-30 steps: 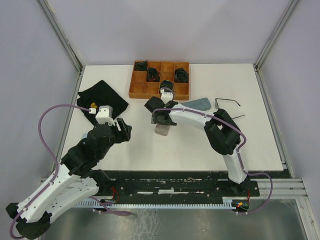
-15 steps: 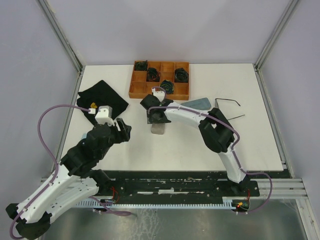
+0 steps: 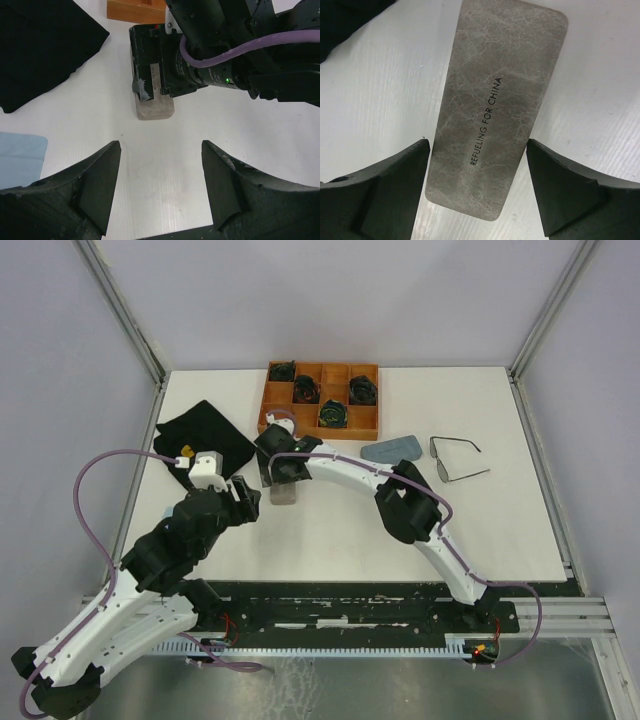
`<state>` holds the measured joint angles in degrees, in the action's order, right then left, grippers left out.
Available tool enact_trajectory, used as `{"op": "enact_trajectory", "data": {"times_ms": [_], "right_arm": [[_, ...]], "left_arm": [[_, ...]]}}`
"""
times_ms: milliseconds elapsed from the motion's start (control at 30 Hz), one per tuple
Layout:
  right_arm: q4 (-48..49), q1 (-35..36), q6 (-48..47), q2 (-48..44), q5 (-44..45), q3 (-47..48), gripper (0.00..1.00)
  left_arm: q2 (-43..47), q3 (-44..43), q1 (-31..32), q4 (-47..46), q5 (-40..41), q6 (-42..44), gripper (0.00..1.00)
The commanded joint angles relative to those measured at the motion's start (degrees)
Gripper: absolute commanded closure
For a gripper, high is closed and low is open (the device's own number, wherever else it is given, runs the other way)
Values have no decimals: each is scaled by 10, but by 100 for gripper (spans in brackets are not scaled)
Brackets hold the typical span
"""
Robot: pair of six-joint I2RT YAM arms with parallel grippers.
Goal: Organize the sunglasses
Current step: Move the sunglasses case at the center of the board.
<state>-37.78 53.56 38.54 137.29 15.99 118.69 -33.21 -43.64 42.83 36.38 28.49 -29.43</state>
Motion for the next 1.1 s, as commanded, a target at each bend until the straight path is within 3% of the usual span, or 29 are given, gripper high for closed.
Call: {"op": "enact_trajectory", "data": {"times_ms": [0,267,467,600,767,1067], "right_arm": [[48,6,-45,-28,-41,-1,11],[133,-19,-109,-232,-59,-175,6],[66,-67,-130,-359,47,-287,6],[26,-143,-127,-402,117,-336,8],[36,-241,-135,-403,103,-344,8],[29,-341,-132,-275,24,-245,8]], "left_arm": [[3,0,-2,-9,23,12,27],[-18,-3,-2,-14,10,16,26],[-46,-4,-2,-31,-17,10,25],[-64,-3,-1,-39,-28,13,25],[-75,-7,-1,-37,-34,30,25],[-75,0,-1,-29,-35,38,25]]}}
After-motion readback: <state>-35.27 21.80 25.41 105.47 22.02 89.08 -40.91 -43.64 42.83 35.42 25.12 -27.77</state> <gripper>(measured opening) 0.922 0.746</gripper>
